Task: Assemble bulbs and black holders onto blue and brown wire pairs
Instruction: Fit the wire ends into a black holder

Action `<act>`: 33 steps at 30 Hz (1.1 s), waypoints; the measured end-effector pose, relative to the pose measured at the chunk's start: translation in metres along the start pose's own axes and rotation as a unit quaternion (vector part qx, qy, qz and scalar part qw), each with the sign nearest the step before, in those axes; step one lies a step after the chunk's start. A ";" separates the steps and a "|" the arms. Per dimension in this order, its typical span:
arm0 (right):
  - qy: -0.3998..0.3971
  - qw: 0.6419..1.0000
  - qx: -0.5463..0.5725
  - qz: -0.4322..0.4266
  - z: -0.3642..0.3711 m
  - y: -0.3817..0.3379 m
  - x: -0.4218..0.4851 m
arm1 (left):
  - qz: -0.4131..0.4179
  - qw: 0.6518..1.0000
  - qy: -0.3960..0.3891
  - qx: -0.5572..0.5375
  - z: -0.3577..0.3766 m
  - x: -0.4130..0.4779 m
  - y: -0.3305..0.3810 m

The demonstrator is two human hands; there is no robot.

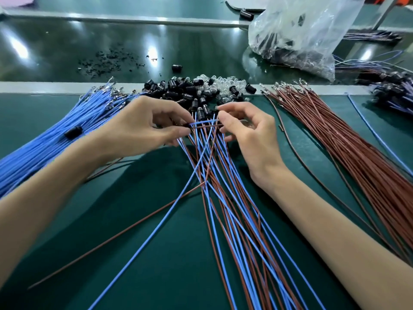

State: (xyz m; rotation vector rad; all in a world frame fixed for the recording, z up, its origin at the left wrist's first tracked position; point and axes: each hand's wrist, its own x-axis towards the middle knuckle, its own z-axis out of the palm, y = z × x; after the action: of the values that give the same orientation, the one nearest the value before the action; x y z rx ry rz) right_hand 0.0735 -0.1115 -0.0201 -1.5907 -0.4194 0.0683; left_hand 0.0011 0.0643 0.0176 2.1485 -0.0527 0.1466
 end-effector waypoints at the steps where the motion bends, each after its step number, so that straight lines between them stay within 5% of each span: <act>1: 0.009 1.000 -0.014 0.002 0.000 0.001 0.001 | 0.004 1.000 0.007 0.004 -0.003 0.000 -0.001; 12: -0.049 0.997 0.011 -0.065 -0.001 -0.004 -0.002 | 0.002 1.000 0.026 0.010 0.005 0.003 -0.009; 33: -0.046 0.995 -0.052 -0.065 0.003 -0.001 -0.005 | 0.036 0.997 0.059 0.039 0.021 0.002 -0.015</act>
State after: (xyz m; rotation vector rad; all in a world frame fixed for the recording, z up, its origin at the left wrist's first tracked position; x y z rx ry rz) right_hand 0.0674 -0.1108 -0.0202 -1.6641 -0.6044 0.0204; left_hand 0.0063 0.0548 -0.0060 2.2128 -0.0566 0.3225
